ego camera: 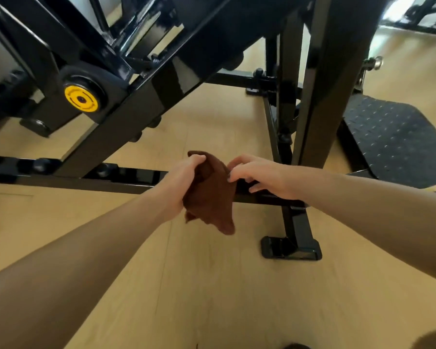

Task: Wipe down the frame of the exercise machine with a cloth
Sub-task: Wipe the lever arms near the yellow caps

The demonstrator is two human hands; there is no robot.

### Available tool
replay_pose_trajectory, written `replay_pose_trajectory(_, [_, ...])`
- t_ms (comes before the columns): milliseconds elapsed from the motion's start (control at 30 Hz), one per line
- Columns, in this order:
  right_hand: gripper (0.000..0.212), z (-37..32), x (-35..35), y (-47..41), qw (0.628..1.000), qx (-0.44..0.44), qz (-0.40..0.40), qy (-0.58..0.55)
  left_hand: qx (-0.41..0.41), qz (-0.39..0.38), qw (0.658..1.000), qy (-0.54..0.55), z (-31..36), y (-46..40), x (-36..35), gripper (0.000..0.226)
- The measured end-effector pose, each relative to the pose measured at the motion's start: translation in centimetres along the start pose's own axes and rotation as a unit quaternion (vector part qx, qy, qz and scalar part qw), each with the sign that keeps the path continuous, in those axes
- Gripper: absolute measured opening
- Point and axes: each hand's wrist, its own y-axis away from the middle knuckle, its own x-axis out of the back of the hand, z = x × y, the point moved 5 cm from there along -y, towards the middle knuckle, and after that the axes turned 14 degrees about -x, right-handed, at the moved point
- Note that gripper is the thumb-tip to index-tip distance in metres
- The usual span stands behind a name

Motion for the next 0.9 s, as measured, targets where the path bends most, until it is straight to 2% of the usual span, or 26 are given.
replay_pose_trajectory(67, [0.043,-0.3,0.6,-0.4,0.999,0.021,-0.030,-0.001,0.004,0.017,1.000,-0.012,0.3,0.2,0.3,0.031])
replay_pose_trajectory(167, [0.059,0.0,0.7,-0.8,0.997,0.043,-0.071,-0.002,-0.008,0.013,1.000,-0.002,1.0,0.2,0.0,0.029])
replay_pose_trajectory(367, [0.055,1.0,2.0,-1.3,0.995,0.045,-0.020,0.081,0.017,0.015,0.995,-0.094,2.9,0.7,-2.0,0.035])
replay_pose_trajectory(433, [0.050,0.7,2.4,-1.2,0.995,0.054,-0.011,0.081,0.001,-0.006,0.993,-0.121,4.5,2.3,-3.9,0.037])
replay_pose_trajectory(500, [0.048,0.3,2.4,-1.1,0.997,0.059,-0.018,0.049,-0.013,-0.058,0.980,-0.192,5.9,4.9,-6.9,0.078])
replay_pose_trajectory(533, [0.046,0.1,2.3,-1.2,0.997,0.060,-0.023,0.040,-0.017,-0.075,0.970,-0.229,6.2,5.6,-7.8,0.076])
replay_pose_trajectory(567, [0.043,-0.1,2.2,-1.2,0.997,0.060,-0.026,0.049,-0.014,-0.076,0.966,-0.246,6.0,5.5,-7.7,0.060])
replay_pose_trajectory(600, [0.037,-0.2,2.2,-1.4,0.995,0.061,-0.021,0.072,-0.003,-0.054,0.971,-0.231,5.4,4.6,-6.7,0.043])
replay_pose_trajectory(633, [0.029,-0.3,2.3,-1.7,0.993,0.065,-0.004,0.098,0.001,0.000,0.981,-0.192,4.7,2.7,-5.0,0.019])
replay_pose_trajectory(667, [0.020,-0.4,2.6,-1.9,0.989,0.072,0.026,0.125,-0.001,0.057,0.984,-0.169,3.8,0.6,-2.9,0.010])
replay_pose_trajectory(700, [0.010,-0.6,2.8,-2.2,0.984,0.081,0.063,0.145,-0.004,0.081,0.982,-0.170,3.2,-0.9,-1.6,0.024])
replay_pose_trajectory(767, [0.004,-0.9,3.4,-2.9,0.970,0.102,0.130,0.176,-0.043,0.089,0.955,-0.279,2.4,-3.7,0.0,0.026])
replay_pose_trajectory(833, [0.003,-0.8,3.8,-3.7,0.955,0.101,0.179,0.213,-0.110,0.076,0.907,-0.400,2.3,-5.5,-0.1,0.034])
replay_pose_trajectory(900, [0.017,0.0,4.3,-4.4,0.946,0.071,0.212,0.234,-0.168,0.011,0.868,-0.468,2.0,-6.7,-1.5,0.056])
